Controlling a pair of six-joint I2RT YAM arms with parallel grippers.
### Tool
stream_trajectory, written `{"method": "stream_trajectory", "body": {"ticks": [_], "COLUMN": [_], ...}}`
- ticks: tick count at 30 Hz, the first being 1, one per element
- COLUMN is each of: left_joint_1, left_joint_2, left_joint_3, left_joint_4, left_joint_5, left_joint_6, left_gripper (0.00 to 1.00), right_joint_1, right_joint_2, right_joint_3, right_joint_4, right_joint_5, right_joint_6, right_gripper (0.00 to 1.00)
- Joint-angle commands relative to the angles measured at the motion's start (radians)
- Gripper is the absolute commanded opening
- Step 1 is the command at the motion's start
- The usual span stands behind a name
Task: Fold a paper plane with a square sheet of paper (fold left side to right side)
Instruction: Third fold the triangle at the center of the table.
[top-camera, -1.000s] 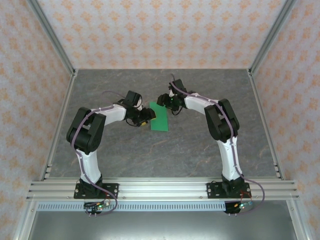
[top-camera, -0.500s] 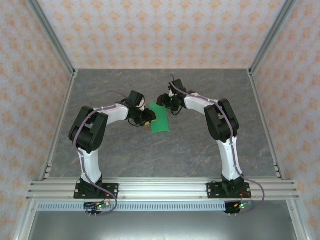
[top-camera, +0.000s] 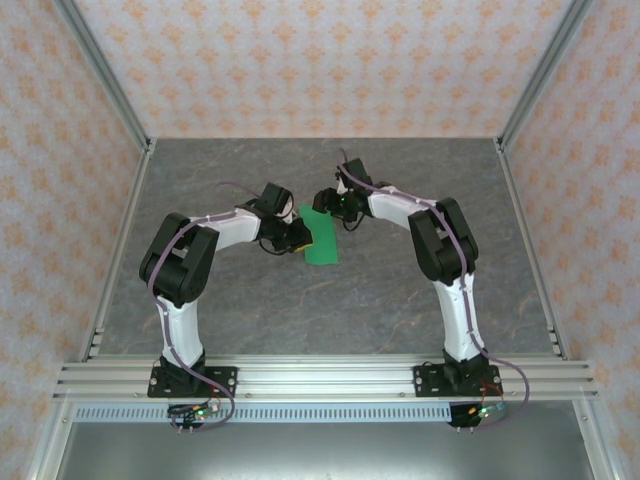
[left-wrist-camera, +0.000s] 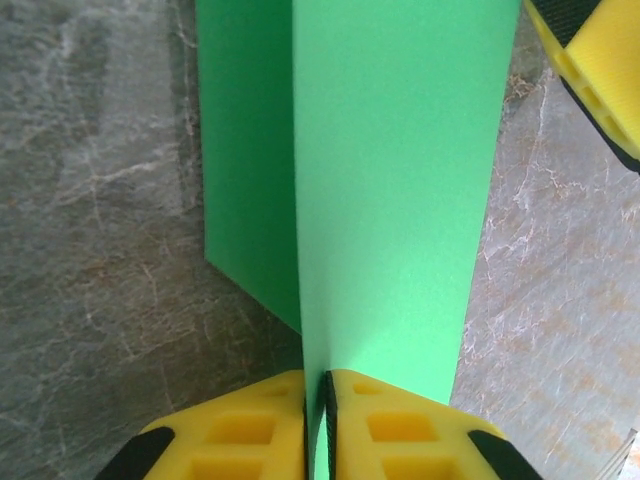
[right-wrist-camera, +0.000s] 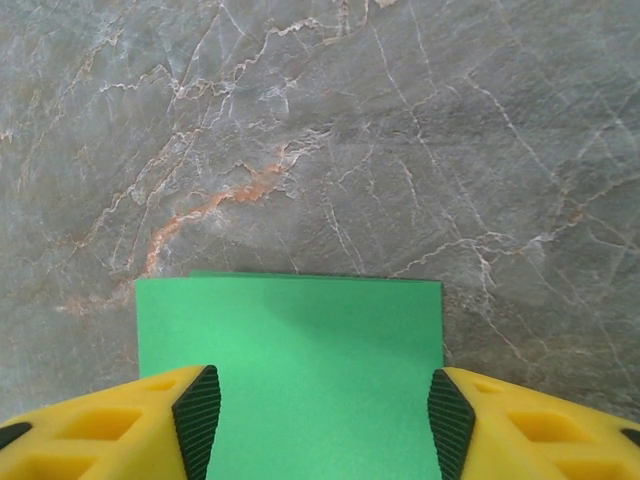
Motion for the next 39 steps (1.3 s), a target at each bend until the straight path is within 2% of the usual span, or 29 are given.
{"method": "stream_trajectory", "body": {"ticks": [1, 4, 10, 13, 17, 23, 32, 39], "left_joint_1": [0.001, 0.001, -0.003, -0.004, -0.004, -0.004, -0.004, -0.005], "left_joint_2": [-0.020, -0.027, -0.027, -0.027, -0.027, -0.027, -0.027, -0.025], "left_joint_3": [0.009, 0.001, 0.009, 0.017, 0.022, 0.027, 0.035, 0.034], "left_joint_4": [-0.019, 0.000, 0.012, 0.012, 0.003, -0.001, -0.028, -0.029], "left_joint_5": [-0.025, -0.015, 0.025, 0.047, 0.064, 0.078, 0.083, 0.088], "left_joint_6": [-0.021, -0.053, -0.101, -0.116, -0.121, -0.120, -0.100, -0.097], "left_gripper": [0.09, 0.07, 0.05, 0.04, 0.04, 0.04, 0.03, 0.03], "right_joint_1": [0.002, 0.003, 0.037, 0.115, 0.253, 0.417, 0.436, 0.436], "right_joint_2": [-0.146, -0.266, -0.485, -0.565, -0.637, -0.594, -0.454, -0.396], "right_joint_3": [-0.076, -0.174, -0.434, -0.552, -0.700, -0.739, -0.621, -0.560], "right_joint_4": [0.042, 0.094, 0.193, 0.214, 0.279, 0.289, 0.256, 0.248], "right_joint_5": [0.097, 0.135, 0.126, 0.153, 0.255, 0.416, 0.492, 0.524], "right_joint_6": [-0.084, -0.146, -0.233, -0.299, -0.384, -0.479, -0.569, -0.597], "right_gripper": [0.68, 0.75, 0.76, 0.76, 0.76, 0.77, 0.76, 0.63]}}
